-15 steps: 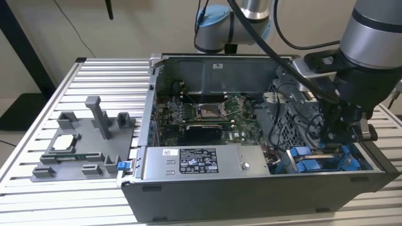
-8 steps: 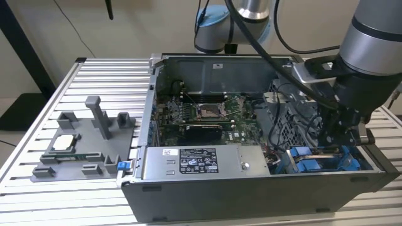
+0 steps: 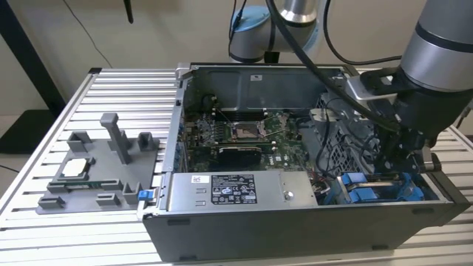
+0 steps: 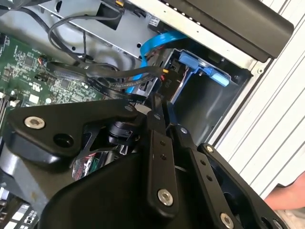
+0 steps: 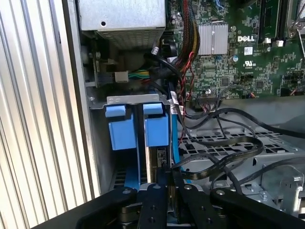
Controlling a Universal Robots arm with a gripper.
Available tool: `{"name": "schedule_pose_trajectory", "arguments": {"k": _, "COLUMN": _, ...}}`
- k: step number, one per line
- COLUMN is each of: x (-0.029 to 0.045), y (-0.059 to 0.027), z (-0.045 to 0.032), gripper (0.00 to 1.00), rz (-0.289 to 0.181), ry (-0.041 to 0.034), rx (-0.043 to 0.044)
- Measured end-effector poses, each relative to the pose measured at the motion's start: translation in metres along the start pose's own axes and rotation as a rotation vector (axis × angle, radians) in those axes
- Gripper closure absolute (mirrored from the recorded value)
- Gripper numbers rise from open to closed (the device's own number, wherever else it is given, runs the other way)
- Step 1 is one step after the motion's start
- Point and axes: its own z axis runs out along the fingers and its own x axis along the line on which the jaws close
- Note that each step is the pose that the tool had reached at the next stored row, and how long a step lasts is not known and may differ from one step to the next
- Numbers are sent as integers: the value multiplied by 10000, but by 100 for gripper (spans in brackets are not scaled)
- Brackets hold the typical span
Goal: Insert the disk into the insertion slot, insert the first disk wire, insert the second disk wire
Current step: 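Insert the second disk wire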
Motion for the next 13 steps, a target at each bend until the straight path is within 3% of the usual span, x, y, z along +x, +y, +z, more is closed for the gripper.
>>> {"name": "schedule_pose_trajectory", "arguments": {"k": 13, "x": 4, "y": -12, "z": 83, "gripper": 100, "rz": 3, "ry": 4, "rx": -35}}
